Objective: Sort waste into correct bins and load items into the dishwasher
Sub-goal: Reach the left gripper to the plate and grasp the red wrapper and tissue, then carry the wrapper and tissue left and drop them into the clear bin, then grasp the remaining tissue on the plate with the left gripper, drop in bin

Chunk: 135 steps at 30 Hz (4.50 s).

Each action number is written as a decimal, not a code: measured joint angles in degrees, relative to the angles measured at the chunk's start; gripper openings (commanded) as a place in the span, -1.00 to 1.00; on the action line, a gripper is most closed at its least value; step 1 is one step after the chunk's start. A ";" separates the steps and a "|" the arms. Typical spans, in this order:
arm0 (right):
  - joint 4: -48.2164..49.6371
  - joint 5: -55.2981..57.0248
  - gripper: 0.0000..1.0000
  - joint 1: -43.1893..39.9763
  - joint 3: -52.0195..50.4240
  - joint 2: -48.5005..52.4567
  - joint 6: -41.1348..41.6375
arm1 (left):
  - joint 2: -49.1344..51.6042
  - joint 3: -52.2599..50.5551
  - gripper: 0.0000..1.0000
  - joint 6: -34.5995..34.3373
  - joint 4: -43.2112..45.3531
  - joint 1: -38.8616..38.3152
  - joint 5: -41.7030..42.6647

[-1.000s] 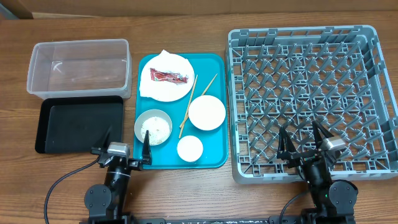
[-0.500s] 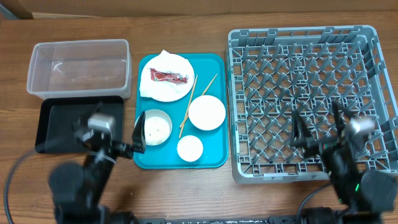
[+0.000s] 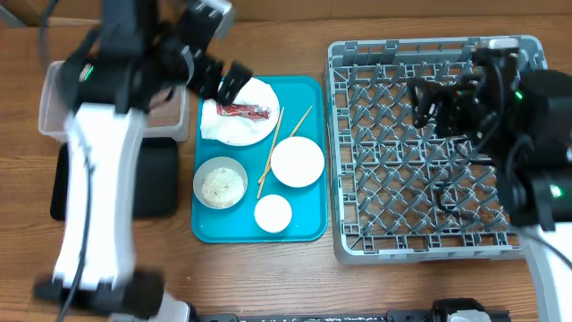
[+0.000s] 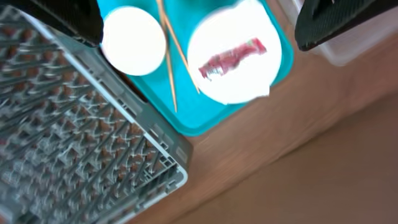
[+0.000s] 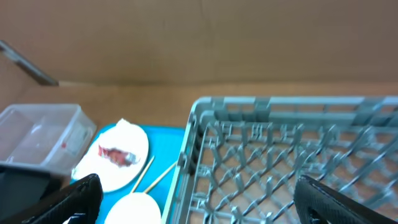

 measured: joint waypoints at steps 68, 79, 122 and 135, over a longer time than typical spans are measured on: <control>-4.94 -0.15 1.00 0.00 0.00 9.60 1.03 | 42.21 48.98 -0.92 -29.20 -29.73 9.62 -18.78; -5.70 -0.17 1.00 0.00 0.00 9.60 1.01 | 42.23 32.72 1.00 -31.21 -18.34 18.95 -24.70; -7.61 -1.29 1.00 0.00 0.00 9.60 1.03 | 54.99 31.95 0.69 18.23 -9.20 -4.00 -13.73; -8.26 -1.29 1.00 0.00 0.00 9.60 1.03 | 57.55 31.69 -0.92 16.44 -9.11 -4.00 -12.83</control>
